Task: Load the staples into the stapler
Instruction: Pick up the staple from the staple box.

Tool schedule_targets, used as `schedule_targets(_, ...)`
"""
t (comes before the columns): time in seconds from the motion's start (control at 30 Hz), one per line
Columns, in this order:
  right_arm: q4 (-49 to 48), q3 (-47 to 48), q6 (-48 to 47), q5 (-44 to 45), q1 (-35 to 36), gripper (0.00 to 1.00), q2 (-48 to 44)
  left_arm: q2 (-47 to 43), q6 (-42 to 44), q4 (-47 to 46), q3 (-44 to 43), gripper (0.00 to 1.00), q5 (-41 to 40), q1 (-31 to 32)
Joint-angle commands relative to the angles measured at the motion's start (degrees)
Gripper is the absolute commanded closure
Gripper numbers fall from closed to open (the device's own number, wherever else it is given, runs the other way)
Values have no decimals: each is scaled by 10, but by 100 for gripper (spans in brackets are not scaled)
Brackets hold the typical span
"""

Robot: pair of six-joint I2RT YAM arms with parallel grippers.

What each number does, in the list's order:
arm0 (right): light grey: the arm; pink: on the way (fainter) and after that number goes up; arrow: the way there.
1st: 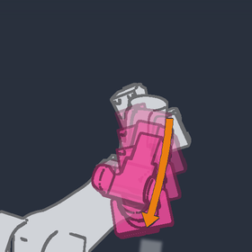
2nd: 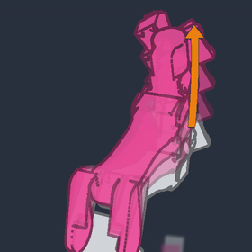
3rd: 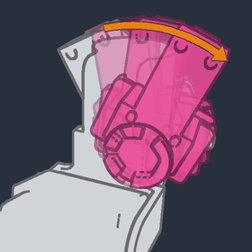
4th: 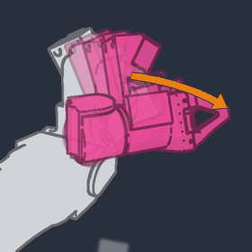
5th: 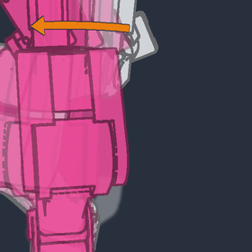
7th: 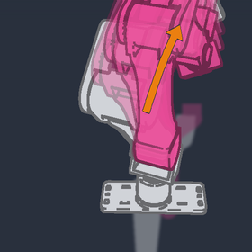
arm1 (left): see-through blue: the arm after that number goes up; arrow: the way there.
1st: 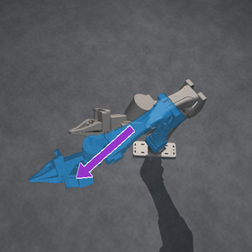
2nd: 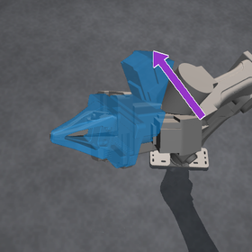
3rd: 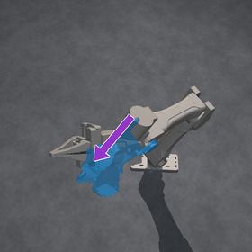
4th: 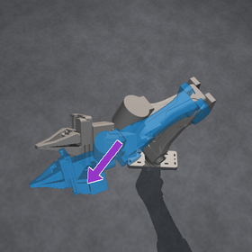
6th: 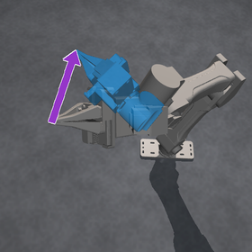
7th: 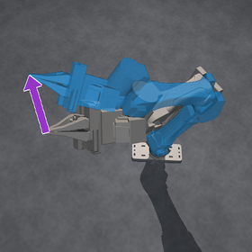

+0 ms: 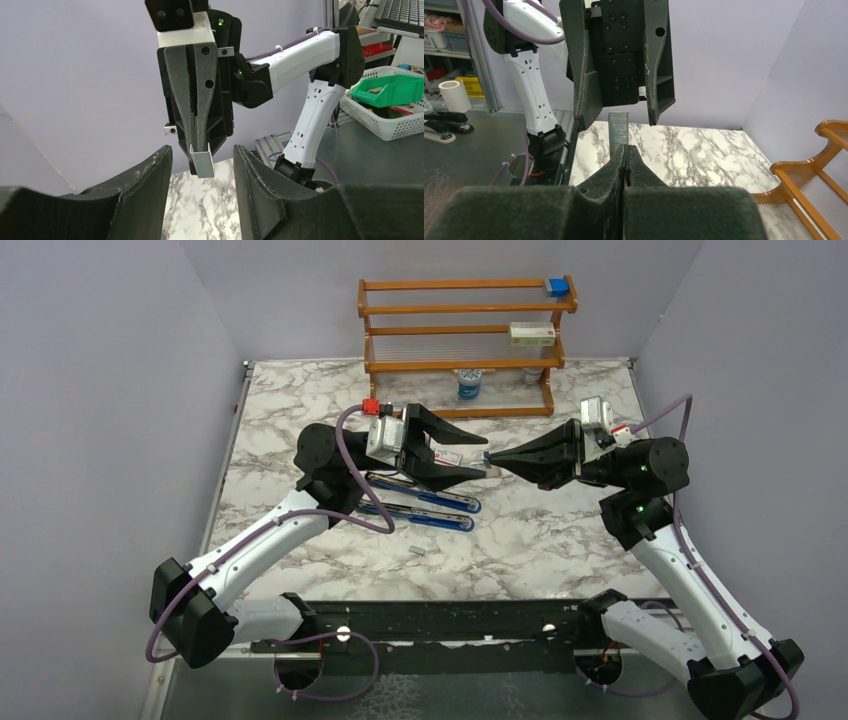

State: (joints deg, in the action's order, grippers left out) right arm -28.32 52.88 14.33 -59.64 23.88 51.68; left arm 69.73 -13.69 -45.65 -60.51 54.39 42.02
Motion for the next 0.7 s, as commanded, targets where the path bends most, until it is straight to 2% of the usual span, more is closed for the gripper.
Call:
schedule_targets(0.0,6,14,-7,-7,-2,99,-6,-13,-14,-28,4,50,-8,2)
schedule_targets(0.67,10,27,-8,-7,-2,99,-4,3,-34,-42,3,55,-2,3)
